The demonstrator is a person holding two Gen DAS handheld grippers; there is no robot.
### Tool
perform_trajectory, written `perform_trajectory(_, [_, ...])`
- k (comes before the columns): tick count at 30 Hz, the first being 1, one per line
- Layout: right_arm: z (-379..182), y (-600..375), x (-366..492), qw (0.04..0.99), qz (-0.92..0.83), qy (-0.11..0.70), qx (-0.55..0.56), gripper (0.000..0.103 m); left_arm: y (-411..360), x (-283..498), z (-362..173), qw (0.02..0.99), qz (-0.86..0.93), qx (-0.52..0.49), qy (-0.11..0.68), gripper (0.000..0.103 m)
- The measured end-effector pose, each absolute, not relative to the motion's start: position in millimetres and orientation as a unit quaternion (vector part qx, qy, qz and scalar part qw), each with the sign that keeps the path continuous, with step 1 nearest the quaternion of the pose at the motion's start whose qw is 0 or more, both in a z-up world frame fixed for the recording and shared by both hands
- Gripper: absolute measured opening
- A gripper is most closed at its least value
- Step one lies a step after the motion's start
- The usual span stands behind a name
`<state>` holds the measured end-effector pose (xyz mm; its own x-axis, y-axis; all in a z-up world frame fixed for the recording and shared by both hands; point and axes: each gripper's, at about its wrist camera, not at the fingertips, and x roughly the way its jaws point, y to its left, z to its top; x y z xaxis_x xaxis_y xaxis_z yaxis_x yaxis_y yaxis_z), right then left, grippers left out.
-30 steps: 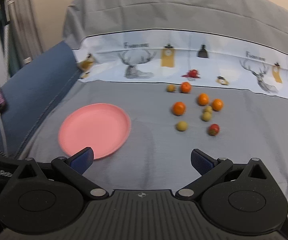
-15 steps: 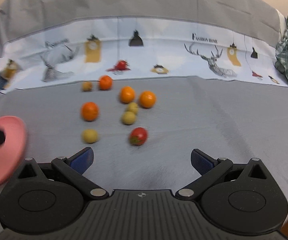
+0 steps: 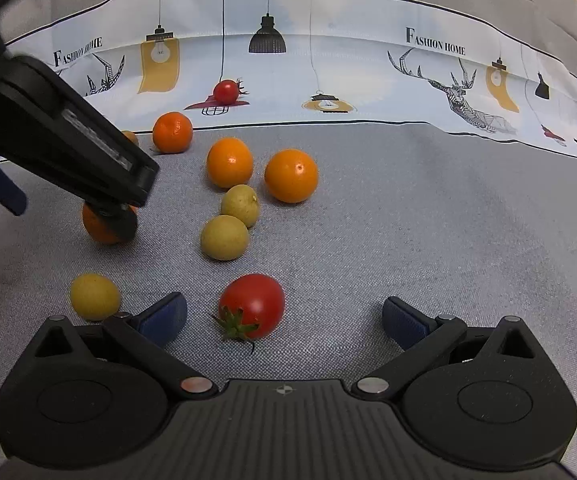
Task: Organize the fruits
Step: 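Grasp an orange with the left gripper while the right gripper grasps a red tomato, then lower the orange onto the pink plate and open the left gripper while the right places the tomato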
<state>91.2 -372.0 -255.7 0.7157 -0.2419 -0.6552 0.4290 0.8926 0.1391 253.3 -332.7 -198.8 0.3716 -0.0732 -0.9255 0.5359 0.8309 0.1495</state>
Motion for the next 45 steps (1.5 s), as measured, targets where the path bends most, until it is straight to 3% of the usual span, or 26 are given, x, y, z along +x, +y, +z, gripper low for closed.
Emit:
perform_trajectory(5, [-252, -371, 87, 0.909, -0.196, 0.336, 0.147, 0.100, -338, 259, -198, 0.799, -0.196, 0.229, 0.521, 0.100])
perform_trajectory(6, [-252, -371, 85, 0.909, -0.199, 0.334, 0.150, 0.094, -340, 257, -195, 0.801, -0.201, 0.229, 0.515, 0.091])
perform_trajectory(7, [-251, -369, 84, 0.911, -0.201, 0.329, 0.145, 0.088, -340, 256, -193, 0.803, -0.208, 0.227, 0.510, 0.071])
perform_trajectory(9, [-249, -366, 82, 0.920, -0.188, 0.316, 0.136, 0.049, -341, 256, -192, 0.796, -0.217, 0.215, 0.523, 0.041])
perform_trajectory(10, [-248, -365, 81, 0.923, -0.183, 0.313, 0.131, 0.036, -340, 256, -191, 0.796, -0.211, 0.208, 0.527, 0.040])
perform_trajectory(11, [-247, -364, 82, 0.923, -0.185, 0.314, 0.126, 0.031, -339, 255, -190, 0.799, -0.211, 0.202, 0.525, 0.040])
perform_trajectory(22, [-234, -377, 64, 0.917, -0.220, 0.302, 0.142, 0.031, -305, 206, -142, 0.825, -0.199, 0.230, 0.476, 0.040])
perform_trajectory(45, [-114, -214, 9, 0.953, -0.030, 0.286, 0.100, 0.031, -58, 114, -75, 0.855, -0.072, 0.128, 0.497, 0.040])
